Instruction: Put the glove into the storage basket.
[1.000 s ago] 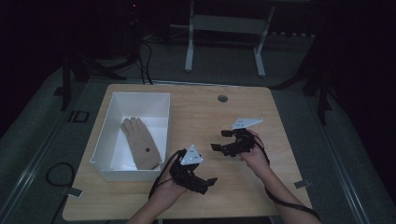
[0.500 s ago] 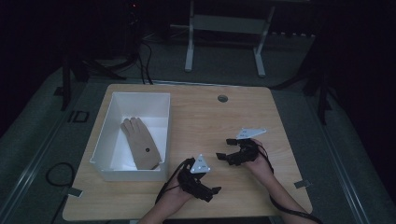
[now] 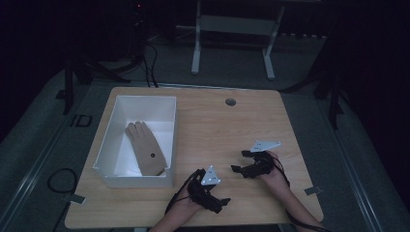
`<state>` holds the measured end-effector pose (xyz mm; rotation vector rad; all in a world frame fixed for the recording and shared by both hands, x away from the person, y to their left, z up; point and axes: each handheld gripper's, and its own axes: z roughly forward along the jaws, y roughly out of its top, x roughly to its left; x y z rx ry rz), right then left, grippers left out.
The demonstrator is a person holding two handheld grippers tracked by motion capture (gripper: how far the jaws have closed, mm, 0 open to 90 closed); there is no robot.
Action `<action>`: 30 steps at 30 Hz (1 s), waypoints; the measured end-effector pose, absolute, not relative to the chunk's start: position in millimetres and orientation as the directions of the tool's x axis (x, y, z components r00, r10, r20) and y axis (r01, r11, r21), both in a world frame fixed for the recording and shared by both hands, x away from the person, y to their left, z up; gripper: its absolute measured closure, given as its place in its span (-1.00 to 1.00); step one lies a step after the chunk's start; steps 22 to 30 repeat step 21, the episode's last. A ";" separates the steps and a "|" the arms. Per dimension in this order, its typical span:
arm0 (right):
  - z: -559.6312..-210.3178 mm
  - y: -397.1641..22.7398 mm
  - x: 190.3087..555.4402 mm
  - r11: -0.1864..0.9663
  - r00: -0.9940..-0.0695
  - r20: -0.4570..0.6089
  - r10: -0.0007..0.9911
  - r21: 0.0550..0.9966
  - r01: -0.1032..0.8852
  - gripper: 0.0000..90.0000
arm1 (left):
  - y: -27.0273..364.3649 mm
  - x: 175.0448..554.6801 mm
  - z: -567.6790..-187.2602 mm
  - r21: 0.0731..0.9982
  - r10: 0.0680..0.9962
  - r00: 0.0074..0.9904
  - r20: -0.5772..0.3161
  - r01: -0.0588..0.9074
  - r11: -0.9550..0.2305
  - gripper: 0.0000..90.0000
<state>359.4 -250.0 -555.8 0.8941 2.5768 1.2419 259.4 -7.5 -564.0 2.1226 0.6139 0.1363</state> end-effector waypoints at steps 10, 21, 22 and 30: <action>-563.1 -261.9 347.0 0.478 -0.804 0.106 0.586 0.756 0.448 -0.70 | -9.4 257.8 -567.9 0.801 0.466 0.878 -0.110 0.356 -0.481 -0.90; -563.8 -263.7 347.5 0.467 -0.793 0.101 0.600 0.761 0.451 -0.70 | -9.7 256.2 -569.6 0.801 0.463 0.879 -0.112 0.356 -0.481 -0.90; -563.8 -263.7 347.5 0.467 -0.793 0.101 0.600 0.761 0.451 -0.70 | -9.7 256.2 -569.6 0.801 0.463 0.879 -0.112 0.356 -0.481 -0.90; -563.8 -263.7 347.5 0.467 -0.793 0.101 0.600 0.761 0.451 -0.70 | -9.7 256.2 -569.6 0.801 0.463 0.879 -0.112 0.356 -0.481 -0.90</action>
